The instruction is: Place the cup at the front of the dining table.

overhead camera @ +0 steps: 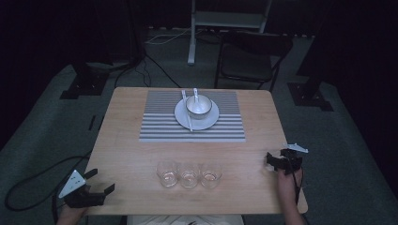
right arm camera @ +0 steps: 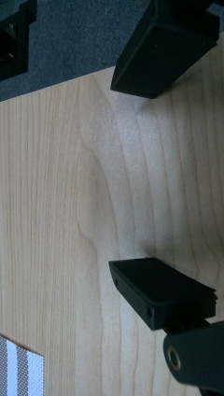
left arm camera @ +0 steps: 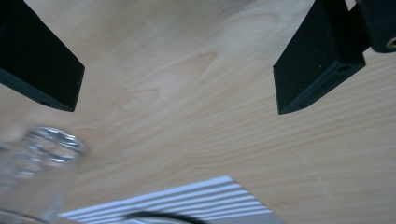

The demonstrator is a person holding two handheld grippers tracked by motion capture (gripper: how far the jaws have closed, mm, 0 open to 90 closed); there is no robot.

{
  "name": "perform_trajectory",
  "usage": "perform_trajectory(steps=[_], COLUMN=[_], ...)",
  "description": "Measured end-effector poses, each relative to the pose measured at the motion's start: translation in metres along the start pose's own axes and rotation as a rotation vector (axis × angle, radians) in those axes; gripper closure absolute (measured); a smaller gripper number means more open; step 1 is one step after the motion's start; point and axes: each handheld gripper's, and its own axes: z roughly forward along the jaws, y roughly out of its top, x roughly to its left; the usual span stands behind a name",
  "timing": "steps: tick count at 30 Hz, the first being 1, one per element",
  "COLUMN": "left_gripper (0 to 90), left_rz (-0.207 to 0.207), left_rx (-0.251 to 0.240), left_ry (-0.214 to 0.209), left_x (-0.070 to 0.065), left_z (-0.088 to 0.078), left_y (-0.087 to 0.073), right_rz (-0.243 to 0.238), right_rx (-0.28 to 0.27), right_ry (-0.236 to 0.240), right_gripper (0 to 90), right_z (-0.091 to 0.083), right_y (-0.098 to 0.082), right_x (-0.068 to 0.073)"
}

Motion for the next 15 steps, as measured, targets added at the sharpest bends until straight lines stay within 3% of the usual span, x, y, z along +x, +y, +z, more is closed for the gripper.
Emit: perform_trajectory(steps=[3,15], left_gripper=[2.4,2.4], left_rz=[0.003,0.021], left_rx=[0.0,0.0], left_ry=[-0.031,-0.013], left_x=[0.0008,0.0037], left_z=[-0.0017,0.0], left_y=[-0.0008,0.0012], right_rz=[0.002,0.005], right_rx=[0.0,0.001], right_ry=[-0.001,-0.003], right_gripper=[11.8,11.8], right_z=[0.0,0.0], right_y=[0.0,0.0], right_x=[0.0,0.0])
